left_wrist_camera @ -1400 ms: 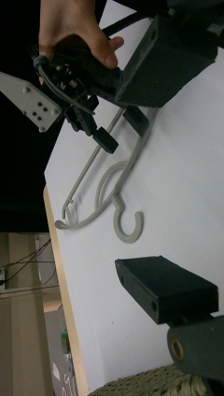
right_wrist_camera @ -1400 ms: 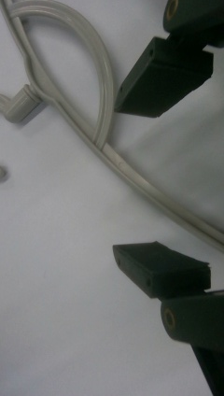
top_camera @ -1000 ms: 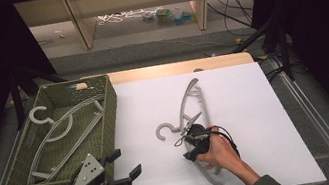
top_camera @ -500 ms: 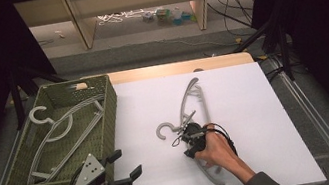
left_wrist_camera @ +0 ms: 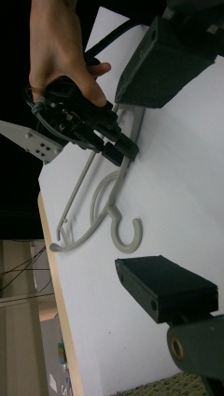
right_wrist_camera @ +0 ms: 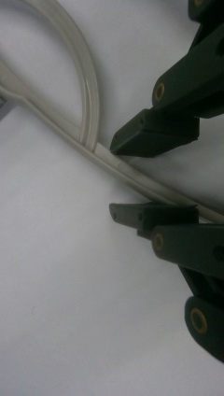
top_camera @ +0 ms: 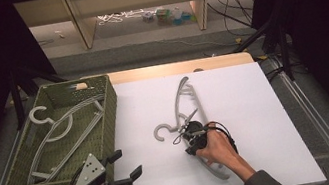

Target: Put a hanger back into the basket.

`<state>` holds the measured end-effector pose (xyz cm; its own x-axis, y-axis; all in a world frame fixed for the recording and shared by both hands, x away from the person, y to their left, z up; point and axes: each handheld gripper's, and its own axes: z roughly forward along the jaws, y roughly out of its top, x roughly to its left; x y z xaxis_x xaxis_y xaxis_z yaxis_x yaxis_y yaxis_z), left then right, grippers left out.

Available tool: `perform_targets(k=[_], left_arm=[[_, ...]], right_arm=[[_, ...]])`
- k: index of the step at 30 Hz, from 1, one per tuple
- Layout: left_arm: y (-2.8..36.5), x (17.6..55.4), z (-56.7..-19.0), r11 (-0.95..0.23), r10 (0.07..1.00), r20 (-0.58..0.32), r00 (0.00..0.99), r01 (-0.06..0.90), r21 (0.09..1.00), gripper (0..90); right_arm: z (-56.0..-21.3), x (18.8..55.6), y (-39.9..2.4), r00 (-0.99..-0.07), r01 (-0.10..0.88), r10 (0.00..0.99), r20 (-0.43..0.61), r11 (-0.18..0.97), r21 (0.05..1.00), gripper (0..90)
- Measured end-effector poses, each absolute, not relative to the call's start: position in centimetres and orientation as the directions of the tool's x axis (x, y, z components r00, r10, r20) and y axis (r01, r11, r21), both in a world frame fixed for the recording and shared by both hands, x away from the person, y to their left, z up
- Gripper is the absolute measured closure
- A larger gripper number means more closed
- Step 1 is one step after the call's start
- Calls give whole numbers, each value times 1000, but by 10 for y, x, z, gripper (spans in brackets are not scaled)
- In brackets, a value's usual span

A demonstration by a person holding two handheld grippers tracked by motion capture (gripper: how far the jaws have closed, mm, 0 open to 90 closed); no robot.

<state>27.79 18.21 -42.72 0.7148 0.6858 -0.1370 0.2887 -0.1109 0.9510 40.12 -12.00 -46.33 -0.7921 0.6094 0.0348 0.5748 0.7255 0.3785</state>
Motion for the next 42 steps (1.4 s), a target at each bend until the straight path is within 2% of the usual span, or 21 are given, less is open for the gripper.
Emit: perform_targets(k=[13,17,20,21,28,33,38,42], left_arm=[[181,278,-427,-122,691,-128,711,290,949,171],[181,278,-426,-144,692,-105,714,279,949,172],[180,278,-428,-158,694,-95,713,280,947,173],[180,278,-428,-159,693,-93,715,277,948,173],[179,281,-425,-172,699,-74,711,267,948,180],[173,291,-418,-227,700,-3,715,226,947,228],[165,302,-411,-300,698,51,714,227,927,229],[156,312,-404,-385,675,128,727,198,901,251]], right_arm=[[-462,406,-122,-805,562,592,32,745,360,752],[-459,407,-129,-837,517,547,8,786,338,826],[-454,406,-133,-874,462,485,22,817,345,828],[-450,405,-134,-883,440,469,-4,830,342,829],[-437,399,-141,-919,368,394,-10,867,336,829],[-427,394,-152,-935,329,354,1,868,371,829],[-412,387,-164,-938,315,346,-5,860,400,829],[-404,382,-169,-943,302,334,-3,857,417,829]])
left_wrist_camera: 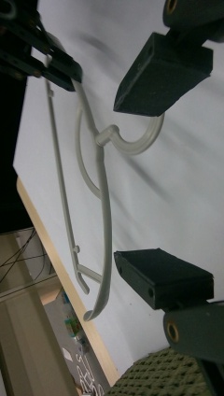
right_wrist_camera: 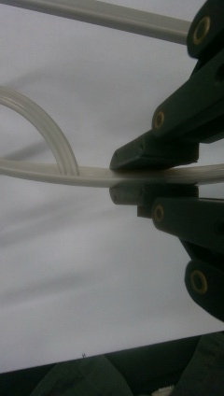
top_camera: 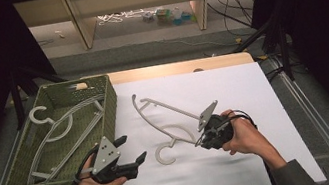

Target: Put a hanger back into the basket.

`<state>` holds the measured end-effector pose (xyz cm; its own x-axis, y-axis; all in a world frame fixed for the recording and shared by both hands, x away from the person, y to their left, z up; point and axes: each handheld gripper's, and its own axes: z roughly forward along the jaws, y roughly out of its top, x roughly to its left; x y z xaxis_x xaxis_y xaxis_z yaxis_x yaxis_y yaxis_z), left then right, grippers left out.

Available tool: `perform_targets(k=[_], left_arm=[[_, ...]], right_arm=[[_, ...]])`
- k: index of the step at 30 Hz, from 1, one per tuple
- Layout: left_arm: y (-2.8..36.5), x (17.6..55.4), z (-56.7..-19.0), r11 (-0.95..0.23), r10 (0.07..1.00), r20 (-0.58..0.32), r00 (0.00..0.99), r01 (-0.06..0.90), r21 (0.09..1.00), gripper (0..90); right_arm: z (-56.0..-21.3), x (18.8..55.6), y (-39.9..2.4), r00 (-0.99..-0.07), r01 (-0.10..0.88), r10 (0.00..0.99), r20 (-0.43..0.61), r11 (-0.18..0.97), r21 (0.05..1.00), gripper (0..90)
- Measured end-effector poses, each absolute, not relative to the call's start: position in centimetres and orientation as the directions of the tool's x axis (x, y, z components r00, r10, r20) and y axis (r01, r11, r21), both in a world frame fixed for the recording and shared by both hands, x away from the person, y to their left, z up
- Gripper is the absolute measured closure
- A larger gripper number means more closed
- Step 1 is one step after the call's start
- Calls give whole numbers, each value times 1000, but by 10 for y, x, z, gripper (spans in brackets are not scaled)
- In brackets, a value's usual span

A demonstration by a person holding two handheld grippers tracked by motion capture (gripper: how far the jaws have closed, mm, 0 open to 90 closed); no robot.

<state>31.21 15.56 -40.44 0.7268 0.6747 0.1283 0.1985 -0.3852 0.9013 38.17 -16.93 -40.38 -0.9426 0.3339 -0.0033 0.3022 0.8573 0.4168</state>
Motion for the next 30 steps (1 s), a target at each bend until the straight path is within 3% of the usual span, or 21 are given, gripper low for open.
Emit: perform_targets(k=[4,7,15,19,30], left_arm=[[144,321,-400,-488,636,214,741,172,856,260],[137,326,-400,-506,616,194,763,194,841,270],[126,333,-392,-629,553,254,793,198,752,287],[120,334,-387,-681,511,318,798,151,716,281],[104,343,-385,-743,402,383,832,52,667,301]], right_arm=[[-397,375,-172,-950,285,313,5,858,428,829],[-391,370,-173,-955,270,297,8,858,438,829],[-382,359,-173,-968,232,249,26,853,467,830],[-377,354,-177,-969,231,245,34,848,478,829],[-370,346,-184,-974,215,217,56,833,509,829]])
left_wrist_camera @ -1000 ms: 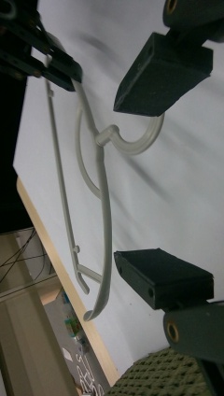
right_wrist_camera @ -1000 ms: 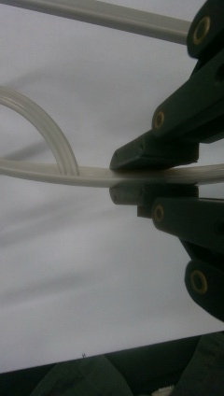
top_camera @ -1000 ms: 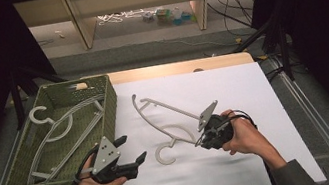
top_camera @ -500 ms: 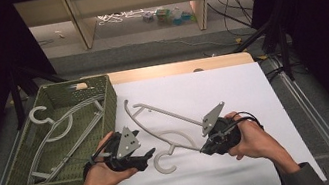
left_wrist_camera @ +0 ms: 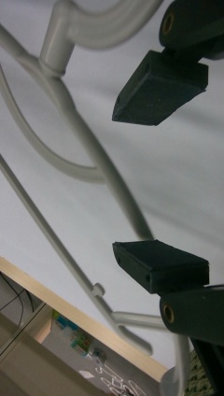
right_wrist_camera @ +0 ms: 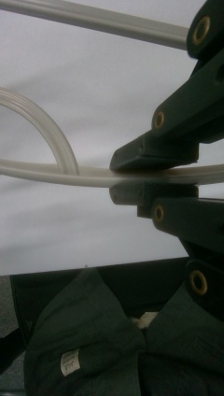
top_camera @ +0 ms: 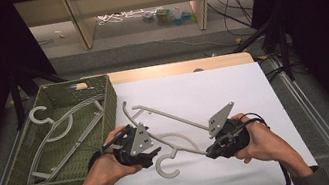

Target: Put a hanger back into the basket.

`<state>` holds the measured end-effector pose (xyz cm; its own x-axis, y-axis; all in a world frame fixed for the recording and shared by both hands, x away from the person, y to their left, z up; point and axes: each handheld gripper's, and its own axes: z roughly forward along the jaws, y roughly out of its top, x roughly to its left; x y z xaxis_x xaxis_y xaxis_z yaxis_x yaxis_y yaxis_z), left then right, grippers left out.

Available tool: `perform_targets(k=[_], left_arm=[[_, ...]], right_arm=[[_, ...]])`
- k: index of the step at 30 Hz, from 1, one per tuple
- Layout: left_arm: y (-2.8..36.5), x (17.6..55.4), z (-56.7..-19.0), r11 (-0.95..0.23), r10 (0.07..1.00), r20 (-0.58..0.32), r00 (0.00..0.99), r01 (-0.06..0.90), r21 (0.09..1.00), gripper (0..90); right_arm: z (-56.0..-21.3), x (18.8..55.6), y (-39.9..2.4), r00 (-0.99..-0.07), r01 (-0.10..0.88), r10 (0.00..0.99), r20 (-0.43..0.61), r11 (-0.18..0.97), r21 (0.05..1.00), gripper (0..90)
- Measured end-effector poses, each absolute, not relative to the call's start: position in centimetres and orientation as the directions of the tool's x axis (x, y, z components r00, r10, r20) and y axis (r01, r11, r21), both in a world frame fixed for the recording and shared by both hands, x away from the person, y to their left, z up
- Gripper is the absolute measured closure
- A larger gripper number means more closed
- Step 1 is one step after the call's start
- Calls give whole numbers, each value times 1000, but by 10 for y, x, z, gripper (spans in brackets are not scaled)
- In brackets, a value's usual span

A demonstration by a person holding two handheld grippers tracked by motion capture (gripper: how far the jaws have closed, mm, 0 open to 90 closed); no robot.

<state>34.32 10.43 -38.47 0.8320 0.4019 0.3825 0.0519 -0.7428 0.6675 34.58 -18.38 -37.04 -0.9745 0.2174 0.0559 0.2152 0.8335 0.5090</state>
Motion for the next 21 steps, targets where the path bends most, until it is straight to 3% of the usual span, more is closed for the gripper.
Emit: perform_targets(k=[11,17,21], left_arm=[[99,344,-392,-773,280,417,865,-54,632,390],[96,341,-395,-778,184,445,876,-147,611,489],[94,339,-397,-771,159,420,894,-153,618,575]], right_arm=[[-370,341,-179,-980,195,187,68,844,499,830],[-370,340,-178,-983,182,169,72,847,500,830],[-369,339,-177,-984,179,158,84,846,503,830]])
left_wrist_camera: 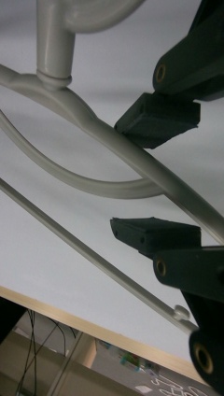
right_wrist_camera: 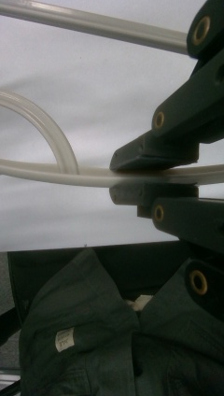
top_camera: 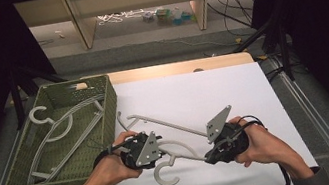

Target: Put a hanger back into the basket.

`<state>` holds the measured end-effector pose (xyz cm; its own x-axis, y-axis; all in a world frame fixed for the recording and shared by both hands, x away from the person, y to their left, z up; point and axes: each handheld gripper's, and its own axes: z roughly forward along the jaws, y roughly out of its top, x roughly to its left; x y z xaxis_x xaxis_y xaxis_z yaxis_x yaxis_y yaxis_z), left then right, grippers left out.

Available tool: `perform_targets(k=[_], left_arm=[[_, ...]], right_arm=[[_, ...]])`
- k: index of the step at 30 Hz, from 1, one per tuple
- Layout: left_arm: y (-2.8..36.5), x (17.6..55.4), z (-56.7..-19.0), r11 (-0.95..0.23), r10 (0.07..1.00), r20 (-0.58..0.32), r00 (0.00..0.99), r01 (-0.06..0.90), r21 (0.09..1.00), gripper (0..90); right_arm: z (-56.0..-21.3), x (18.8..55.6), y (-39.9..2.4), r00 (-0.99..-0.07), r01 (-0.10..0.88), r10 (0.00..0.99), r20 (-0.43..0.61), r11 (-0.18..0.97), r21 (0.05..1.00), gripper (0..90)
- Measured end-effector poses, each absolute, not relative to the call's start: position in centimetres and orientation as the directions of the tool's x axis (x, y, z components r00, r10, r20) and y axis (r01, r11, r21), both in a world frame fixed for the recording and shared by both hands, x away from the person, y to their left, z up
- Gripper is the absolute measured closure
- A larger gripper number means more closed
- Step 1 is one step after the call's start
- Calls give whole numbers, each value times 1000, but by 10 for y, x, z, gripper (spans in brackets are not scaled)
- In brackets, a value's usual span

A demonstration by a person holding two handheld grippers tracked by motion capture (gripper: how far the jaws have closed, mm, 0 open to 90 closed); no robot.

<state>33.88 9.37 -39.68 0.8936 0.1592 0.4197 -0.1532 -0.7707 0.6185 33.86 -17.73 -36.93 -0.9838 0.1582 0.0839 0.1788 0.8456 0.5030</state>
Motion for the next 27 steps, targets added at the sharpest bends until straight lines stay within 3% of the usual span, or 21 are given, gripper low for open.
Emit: perform_targets(k=[11,19,25,27], left_arm=[[92,334,-395,-774,85,429,899,-211,597,678],[90,331,-390,-736,81,349,934,-181,653,763],[90,329,-386,-695,124,257,958,-101,712,792],[91,332,-385,-674,188,214,959,-32,738,795]], right_arm=[[-367,342,-184,-985,174,143,100,837,518,827],[-358,345,-201,-988,157,134,82,799,580,800],[-348,348,-210,-979,186,200,49,754,631,721],[-346,349,-211,-967,211,252,33,723,658,578]])
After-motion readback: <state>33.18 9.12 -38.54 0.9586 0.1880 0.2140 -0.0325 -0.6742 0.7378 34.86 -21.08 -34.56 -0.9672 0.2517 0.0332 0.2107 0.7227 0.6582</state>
